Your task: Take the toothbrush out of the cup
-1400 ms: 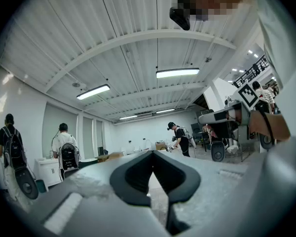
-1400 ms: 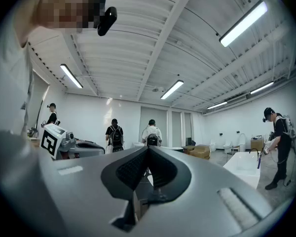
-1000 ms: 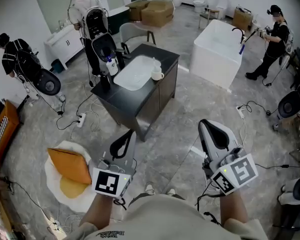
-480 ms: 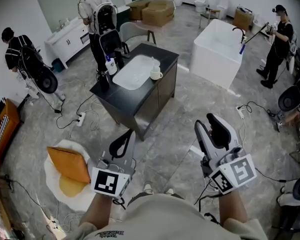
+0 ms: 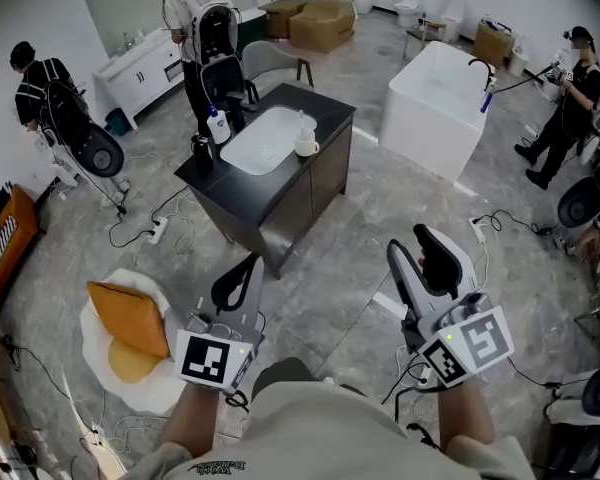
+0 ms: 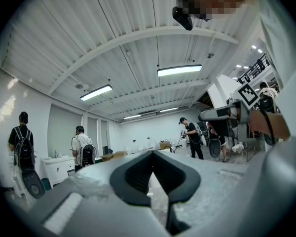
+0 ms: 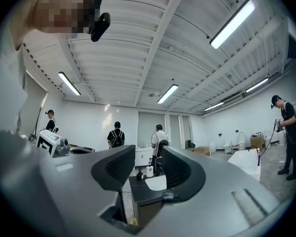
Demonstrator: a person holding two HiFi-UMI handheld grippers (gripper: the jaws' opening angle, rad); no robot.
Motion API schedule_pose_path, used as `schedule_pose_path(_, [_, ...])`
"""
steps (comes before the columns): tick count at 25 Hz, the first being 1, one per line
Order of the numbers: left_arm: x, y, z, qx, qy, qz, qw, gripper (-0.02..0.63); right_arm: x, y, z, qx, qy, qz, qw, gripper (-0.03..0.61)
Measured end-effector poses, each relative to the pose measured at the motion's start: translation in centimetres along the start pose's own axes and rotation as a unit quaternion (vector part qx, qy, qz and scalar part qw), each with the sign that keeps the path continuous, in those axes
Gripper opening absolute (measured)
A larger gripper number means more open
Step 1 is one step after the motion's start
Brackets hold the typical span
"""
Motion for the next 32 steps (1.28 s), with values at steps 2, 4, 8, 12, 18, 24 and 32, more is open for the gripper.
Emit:
schedule_pose_path(2, [0.2,0.3,0.2,-0.008,-0.001,-0.003,1.0,0.002,0.2,0.0,0.8,-0.002,0.0,-0.001,1.0,0.175])
schedule_pose_path(4, [0.7,0.6,-0.2,-0.017,0.006,-0.006,0.9998,0.002,0.7,0.2,1.3,-0.006,0.001,-0.004,1.0,0.175])
schedule_pose_path(8, [1.5,1.3,-0.5,-0.03,0.012,-0.008,0.9994,0.002,1.4,0.5,2.1,-0.017,-0.007,-0.003,1.0,0.175])
schedule_pose_path(12, [2.2,2.6,-0.5,-0.03,0.02,0.001,0.9994,0.002,2.5,1.7,2.8,-0.021,-0.007,0.003,1.0,0.175])
schedule_pose_path(18, [4.1,4.6,-1.6,-0.028,0.019,0.002,0.9994,0.002,4.8,4.1,3.3,-0.033,-0.006,-0.001,0.999,0.175])
schedule_pose_path(24, [5.2,7.5,-4.9,-0.021,0.017,-0.005,0.9996,0.002,6.1,8.6,4.2,-0.029,0.002,-0.005,1.0,0.175])
schedule_pose_path(32, [6.8,13.6,-12.6,-0.002,0.01,-0.007,0.9999,0.002,7.7,18.1,5.3,-0.02,0.003,-0.019,1.0,0.175])
Point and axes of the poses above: the fingertips, and each gripper's own axes: y forward along the fingers, z to its right, x out of its underside, the point moved 2 cm from there along -y, backward along the fingers, and after that the axes turned 14 degrees about x, right-handed, at the moved point
